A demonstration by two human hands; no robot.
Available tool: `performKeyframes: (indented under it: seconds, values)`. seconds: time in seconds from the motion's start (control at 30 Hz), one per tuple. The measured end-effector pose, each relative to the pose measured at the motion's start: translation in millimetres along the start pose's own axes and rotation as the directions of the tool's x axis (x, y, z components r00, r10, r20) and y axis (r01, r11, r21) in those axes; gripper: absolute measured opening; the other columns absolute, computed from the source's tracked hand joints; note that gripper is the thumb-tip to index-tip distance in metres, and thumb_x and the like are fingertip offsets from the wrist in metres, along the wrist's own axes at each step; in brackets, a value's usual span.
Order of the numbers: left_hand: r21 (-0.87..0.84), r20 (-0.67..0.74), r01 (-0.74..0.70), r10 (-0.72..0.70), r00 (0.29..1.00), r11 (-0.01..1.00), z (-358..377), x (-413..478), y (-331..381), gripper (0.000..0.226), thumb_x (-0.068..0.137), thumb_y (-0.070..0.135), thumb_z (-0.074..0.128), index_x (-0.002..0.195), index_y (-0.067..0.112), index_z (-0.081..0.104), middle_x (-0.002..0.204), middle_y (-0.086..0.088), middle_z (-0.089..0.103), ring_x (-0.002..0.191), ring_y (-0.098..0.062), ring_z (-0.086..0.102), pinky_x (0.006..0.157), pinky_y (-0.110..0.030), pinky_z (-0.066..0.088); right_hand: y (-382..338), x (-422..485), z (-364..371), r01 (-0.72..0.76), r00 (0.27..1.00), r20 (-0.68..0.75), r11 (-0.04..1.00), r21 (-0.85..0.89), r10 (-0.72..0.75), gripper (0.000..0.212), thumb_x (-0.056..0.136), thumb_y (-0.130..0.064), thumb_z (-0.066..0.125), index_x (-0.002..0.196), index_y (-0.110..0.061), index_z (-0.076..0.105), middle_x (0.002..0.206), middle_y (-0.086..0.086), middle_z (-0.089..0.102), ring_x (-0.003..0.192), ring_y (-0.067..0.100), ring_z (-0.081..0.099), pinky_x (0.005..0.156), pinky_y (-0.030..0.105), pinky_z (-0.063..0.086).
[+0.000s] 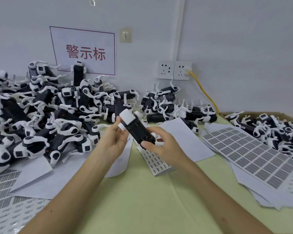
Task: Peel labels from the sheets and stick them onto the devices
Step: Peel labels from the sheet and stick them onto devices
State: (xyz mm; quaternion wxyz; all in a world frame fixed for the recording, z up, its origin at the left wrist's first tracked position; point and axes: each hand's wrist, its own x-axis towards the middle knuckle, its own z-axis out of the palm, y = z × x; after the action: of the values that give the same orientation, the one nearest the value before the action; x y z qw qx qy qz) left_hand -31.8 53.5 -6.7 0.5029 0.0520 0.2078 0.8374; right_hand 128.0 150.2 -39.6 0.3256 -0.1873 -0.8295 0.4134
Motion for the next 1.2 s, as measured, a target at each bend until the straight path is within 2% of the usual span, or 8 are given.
performKeyframes:
  seconds: [0.13,0.33,0.43,0.53,0.7,0.8,1.0,1.2]
  values:
    - [0.076,0.026,-0.01,0.008,1.0,0.997,-2.7,2.2,-2.5,0.023,0.109,0.013,0.051,0.102,-0.003,0.066,0.09,-0.017,0.079,0.075,-0.022,0.079,0.058,-0.028,0.062,-4.4,-0.5,-2.5,0.015,1.0,-0.021,0.999,0.052,-0.014,0.028,0.087,-0.036,0.072,0.115,-0.035,0.07,0.108,-0.011,0.073,0.105,0.009,0.064,0.09,0.013,0.042]
    - [0.272,0.007,-0.054,0.054,0.999,0.961,-4.4,5.0,-2.2,0.021,0.102,0.028,0.064,0.094,0.009,0.067,0.094,-0.007,0.076,0.091,-0.021,0.076,0.084,-0.034,0.064,-8.4,3.4,-11.2,-0.063,0.998,0.021,0.917,0.395,0.059,0.039,0.086,-0.024,0.067,0.124,-0.018,0.073,0.115,0.017,0.072,0.101,0.025,0.067,0.089,0.027,0.052]
    - [0.638,0.009,-0.134,0.167,0.986,0.758,-6.0,7.0,-2.0,0.041,0.098,0.047,0.066,0.113,0.01,0.071,0.114,-0.008,0.072,0.115,-0.026,0.064,0.102,-0.038,0.052,-6.4,6.7,-16.0,-0.148,0.987,0.024,0.851,0.504,0.158,0.043,0.081,-0.027,0.064,0.12,-0.014,0.074,0.119,0.028,0.068,0.1,0.03,0.061,0.093,0.043,0.044]
    - [0.724,0.197,-0.206,0.09,0.976,0.658,-3.8,3.3,0.8,0.066,0.094,0.063,0.059,0.137,0.013,0.065,0.135,-0.013,0.069,0.131,-0.03,0.061,0.117,-0.049,0.041,-4.1,7.9,-17.1,-0.191,0.979,0.065,0.766,0.613,0.191,0.03,0.08,-0.028,0.062,0.101,-0.021,0.081,0.102,0.012,0.074,0.088,0.019,0.067,0.087,0.038,0.045]
    - [0.795,0.36,-0.267,-0.07,0.93,0.544,0.1,-5.9,-2.7,0.065,0.084,0.067,0.067,0.132,0.024,0.066,0.137,-0.008,0.067,0.128,-0.026,0.063,0.102,-0.041,0.049,-3.5,6.5,-18.5,-0.225,0.974,0.145,0.709,0.669,0.173,0.029,0.086,-0.029,0.059,0.102,-0.013,0.077,0.086,0.009,0.069,0.07,0.019,0.062,0.074,0.034,0.045]
    - [0.812,0.339,-0.251,-0.075,0.938,0.527,1.1,-9.7,-3.9,0.05,0.087,0.065,0.061,0.122,0.029,0.07,0.136,-0.011,0.066,0.116,-0.025,0.062,0.095,-0.039,0.047,-6.6,5.7,-21.1,-0.262,0.964,0.208,0.728,0.633,0.166,0.034,0.089,-0.03,0.058,0.112,-0.01,0.072,0.094,0.01,0.068,0.076,0.019,0.062,0.075,0.034,0.046]
    - [0.828,0.351,-0.278,-0.064,0.934,0.487,1.2,-9.7,-3.0,0.046,0.087,0.065,0.058,0.115,0.031,0.07,0.131,-0.011,0.067,0.108,-0.024,0.057,0.09,-0.037,0.046,-9.7,4.6,-24.0,-0.249,0.967,0.203,0.761,0.599,0.157,0.014,0.086,-0.028,0.062,0.09,-0.025,0.075,0.104,0.014,0.066,0.085,0.026,0.062,0.083,0.046,0.038]
    - [0.847,0.4,-0.327,-0.097,0.911,0.419,-2.2,-6.8,-7.5,0.047,0.088,0.058,0.063,0.118,0.023,0.069,0.094,0.003,0.065,0.081,-0.012,0.06,0.073,-0.027,0.046,-6.6,3.8,-24.1,-0.269,0.958,0.219,0.84,0.471,0.184,0.026,0.086,-0.036,0.068,0.097,-0.013,0.063,0.092,0.014,0.062,0.079,0.028,0.058,0.076,0.043,0.043]
